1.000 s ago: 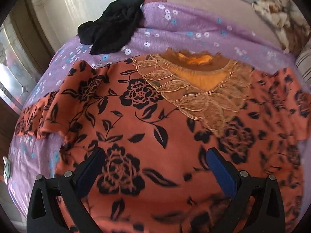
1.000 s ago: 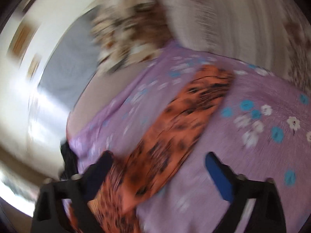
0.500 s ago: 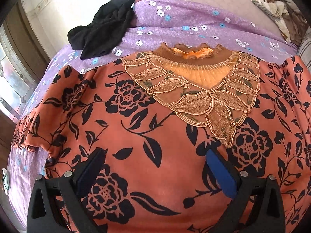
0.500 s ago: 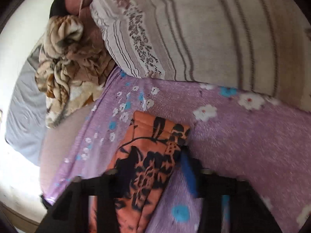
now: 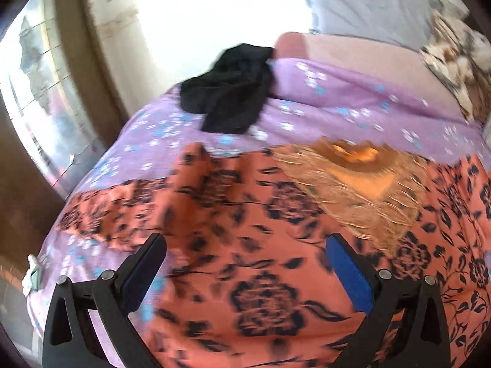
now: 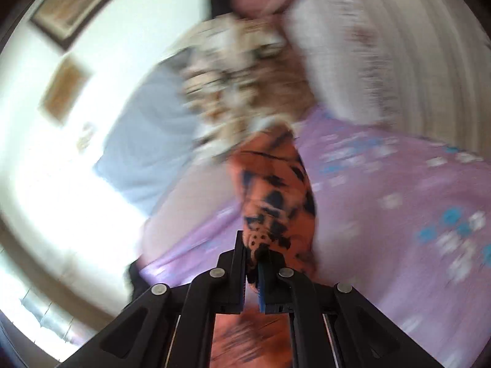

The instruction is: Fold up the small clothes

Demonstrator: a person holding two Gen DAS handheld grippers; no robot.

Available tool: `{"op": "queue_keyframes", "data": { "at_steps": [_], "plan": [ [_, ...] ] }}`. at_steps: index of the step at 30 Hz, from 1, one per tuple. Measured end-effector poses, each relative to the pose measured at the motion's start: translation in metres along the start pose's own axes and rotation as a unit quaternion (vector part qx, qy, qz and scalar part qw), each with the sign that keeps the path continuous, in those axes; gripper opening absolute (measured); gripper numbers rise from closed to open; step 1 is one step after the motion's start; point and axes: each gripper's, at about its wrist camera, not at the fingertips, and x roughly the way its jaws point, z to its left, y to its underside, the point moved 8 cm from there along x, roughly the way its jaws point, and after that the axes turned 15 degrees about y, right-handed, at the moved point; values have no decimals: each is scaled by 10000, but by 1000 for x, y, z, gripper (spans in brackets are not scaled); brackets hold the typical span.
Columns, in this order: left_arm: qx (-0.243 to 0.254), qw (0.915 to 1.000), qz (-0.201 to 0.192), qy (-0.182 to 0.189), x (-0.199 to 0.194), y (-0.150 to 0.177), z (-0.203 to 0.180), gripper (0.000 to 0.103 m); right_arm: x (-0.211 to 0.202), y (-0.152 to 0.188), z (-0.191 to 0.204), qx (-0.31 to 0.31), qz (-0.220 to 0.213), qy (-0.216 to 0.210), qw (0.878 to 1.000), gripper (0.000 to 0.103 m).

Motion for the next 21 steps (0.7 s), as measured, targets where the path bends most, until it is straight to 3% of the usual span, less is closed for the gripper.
{"op": "queue_keyframes", "data": {
  "at_steps": [6,14,16,18,21],
  "plan": [
    [-779,9953,-142,-557,-24,0,83,103,4,103,151,-773,745,-844,9906,6],
    [-1658,9798,-315,-1077,-43,8,176,103,56,274,271,-923,2026,-1547,9625,6],
    [-1872,9762,-301,-1056,-43,11,191,103,70,307,288,-976,2365,-1548,9542,10],
    [-2012,9735,-260,-1052,-42,14,200,103,87,341,299,-1269,2710,-1229,9462,11],
    [-2167,9698,-186,-1102,-42,18,211,103,100,386,294,-1878,3352,-865,9192,11]
  ]
}}
